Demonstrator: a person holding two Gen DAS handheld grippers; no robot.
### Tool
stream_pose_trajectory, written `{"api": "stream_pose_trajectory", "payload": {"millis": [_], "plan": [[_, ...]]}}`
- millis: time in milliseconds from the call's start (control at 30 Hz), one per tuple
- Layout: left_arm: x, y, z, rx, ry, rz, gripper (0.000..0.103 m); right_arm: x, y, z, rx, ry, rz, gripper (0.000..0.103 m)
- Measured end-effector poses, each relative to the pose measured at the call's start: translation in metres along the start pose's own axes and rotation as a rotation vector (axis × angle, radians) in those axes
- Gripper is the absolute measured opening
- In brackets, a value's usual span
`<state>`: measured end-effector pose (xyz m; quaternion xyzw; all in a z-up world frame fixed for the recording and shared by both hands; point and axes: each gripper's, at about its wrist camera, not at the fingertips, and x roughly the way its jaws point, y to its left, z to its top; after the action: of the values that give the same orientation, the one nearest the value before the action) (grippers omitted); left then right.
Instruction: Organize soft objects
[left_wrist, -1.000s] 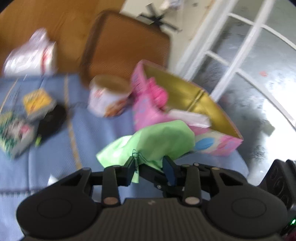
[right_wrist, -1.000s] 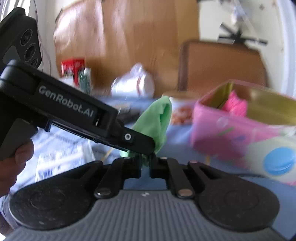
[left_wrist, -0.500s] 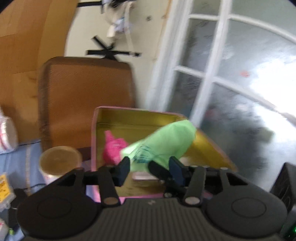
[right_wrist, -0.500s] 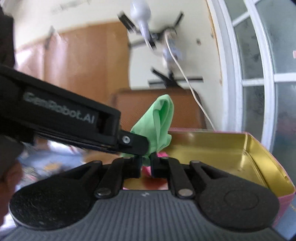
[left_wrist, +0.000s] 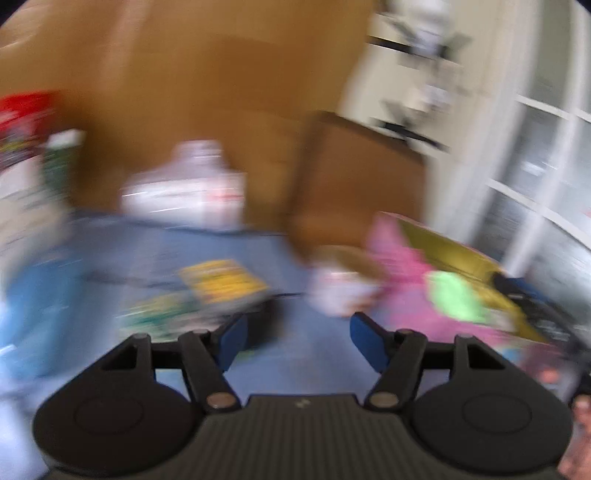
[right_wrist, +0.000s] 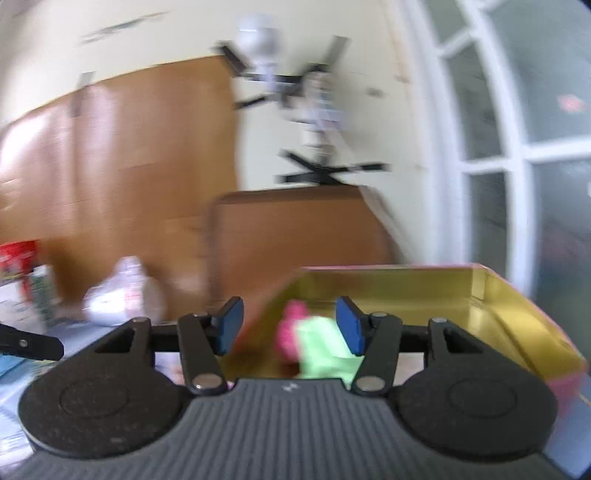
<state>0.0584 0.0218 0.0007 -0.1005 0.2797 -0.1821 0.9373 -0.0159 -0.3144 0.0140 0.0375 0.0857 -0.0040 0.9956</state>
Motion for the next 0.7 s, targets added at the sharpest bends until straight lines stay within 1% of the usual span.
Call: {"api": "stream_pose_trajectory", "payload": {"millis": [33,67,133,167,200,267,333,400,467,600,633,667,700], "plan": [[-0.005,0.017,-0.003,-0.019,-0.003,0.05,0.064,0.0,0.011,0.001,-0.025,0.005,0.038,0.058],[-0.008,0.028,-0.005,-0.026,-0.004,0.097,0.064,0.003,0.027,0.001,-0.058,0.021,0.098,0.058],[-0.012,0.051,-0.013,-0.027,-0.003,0.209,0.064,0.015,0.054,0.001,-0.103,0.079,0.212,0.058],[-0.013,0.059,-0.016,-0.032,-0.001,0.234,0.064,0.022,0.068,0.0,-0.114,0.115,0.26,0.058],[-0.013,0.064,-0.02,-0.04,0.005,0.244,0.064,0.032,0.083,-0.001,-0.12,0.156,0.307,0.058],[-0.01,0.07,-0.026,-0.05,0.016,0.255,0.064,0.051,0.109,-0.004,-0.144,0.209,0.358,0.058],[-0.005,0.072,-0.033,-0.05,0.028,0.266,0.064,0.071,0.132,-0.004,-0.183,0.254,0.38,0.058],[-0.008,0.069,-0.033,-0.022,0.009,0.264,0.064,0.096,0.153,-0.006,-0.218,0.313,0.392,0.058],[-0.003,0.062,-0.034,0.002,0.031,0.272,0.064,0.115,0.168,-0.011,-0.251,0.364,0.388,0.058],[0.0,0.062,-0.034,0.013,0.036,0.268,0.064,0.145,0.187,-0.025,-0.295,0.464,0.379,0.059],[0.0,0.062,-0.034,0.014,0.036,0.268,0.064,0.151,0.19,-0.028,-0.295,0.485,0.376,0.063],[0.001,0.062,-0.034,0.015,0.036,0.269,0.064,0.156,0.192,-0.03,-0.293,0.494,0.372,0.065],[0.001,0.061,-0.035,0.017,0.037,0.27,0.064,0.156,0.194,-0.032,-0.294,0.491,0.365,0.064]]}}
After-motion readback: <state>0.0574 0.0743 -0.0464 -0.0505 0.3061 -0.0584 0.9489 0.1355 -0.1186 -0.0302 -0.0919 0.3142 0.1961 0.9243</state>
